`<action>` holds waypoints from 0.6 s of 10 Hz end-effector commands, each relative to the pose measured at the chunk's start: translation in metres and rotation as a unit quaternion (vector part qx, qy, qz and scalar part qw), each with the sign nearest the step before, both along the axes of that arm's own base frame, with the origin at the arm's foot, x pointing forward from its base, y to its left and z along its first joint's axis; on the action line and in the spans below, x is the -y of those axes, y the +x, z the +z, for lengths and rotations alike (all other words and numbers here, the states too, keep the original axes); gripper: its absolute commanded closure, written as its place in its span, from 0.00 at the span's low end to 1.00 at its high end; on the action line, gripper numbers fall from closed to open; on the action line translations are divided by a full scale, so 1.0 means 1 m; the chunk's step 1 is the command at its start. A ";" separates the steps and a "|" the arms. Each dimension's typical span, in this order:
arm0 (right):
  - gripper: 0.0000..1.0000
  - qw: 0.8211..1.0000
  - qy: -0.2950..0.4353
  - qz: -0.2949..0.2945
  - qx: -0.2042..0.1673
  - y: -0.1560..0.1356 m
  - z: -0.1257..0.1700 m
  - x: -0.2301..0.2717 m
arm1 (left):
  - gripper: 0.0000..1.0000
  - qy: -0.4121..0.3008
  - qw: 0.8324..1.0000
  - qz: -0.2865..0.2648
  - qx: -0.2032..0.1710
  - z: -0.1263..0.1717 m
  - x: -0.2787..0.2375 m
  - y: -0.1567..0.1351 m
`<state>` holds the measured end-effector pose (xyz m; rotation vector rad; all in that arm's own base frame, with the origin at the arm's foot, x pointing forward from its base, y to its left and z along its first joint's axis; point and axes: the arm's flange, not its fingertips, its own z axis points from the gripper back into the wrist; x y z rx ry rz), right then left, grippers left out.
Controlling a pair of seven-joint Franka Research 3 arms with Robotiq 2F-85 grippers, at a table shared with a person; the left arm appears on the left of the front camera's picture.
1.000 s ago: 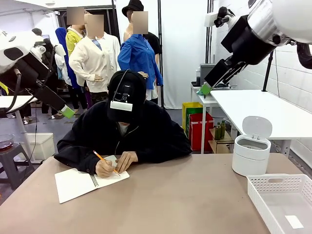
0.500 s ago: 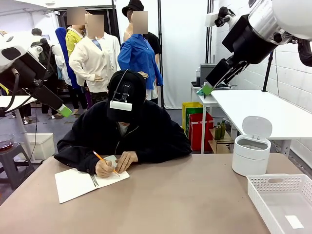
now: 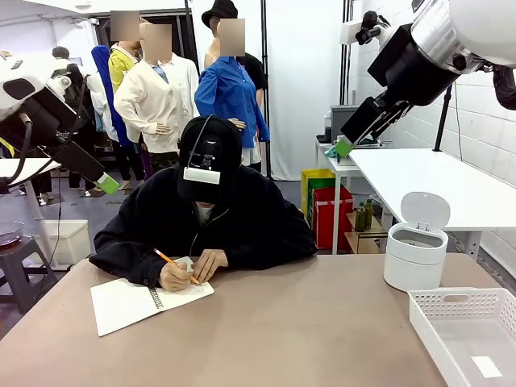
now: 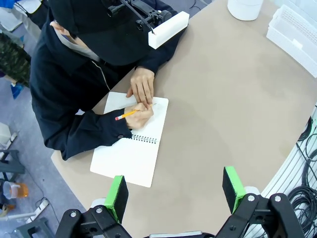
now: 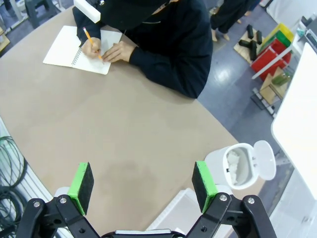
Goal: Sort the paper based on its condition.
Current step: If a person hands you a paper, place it in the Organizing basket , and if it's crumpled, put it in the Trash can.
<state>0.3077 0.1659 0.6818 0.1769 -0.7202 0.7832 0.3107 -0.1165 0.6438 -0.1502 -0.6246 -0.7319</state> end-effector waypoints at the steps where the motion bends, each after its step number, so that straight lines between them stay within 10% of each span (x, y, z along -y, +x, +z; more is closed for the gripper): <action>1: 0.00 1.000 0.004 0.004 -0.002 0.000 -0.001 0.000 | 0.00 -0.001 1.000 0.002 -0.001 0.000 -0.001 0.000; 6: 0.00 1.000 0.004 0.004 -0.002 0.000 -0.001 0.000 | 0.00 -0.001 1.000 0.002 -0.001 0.000 -0.001 0.000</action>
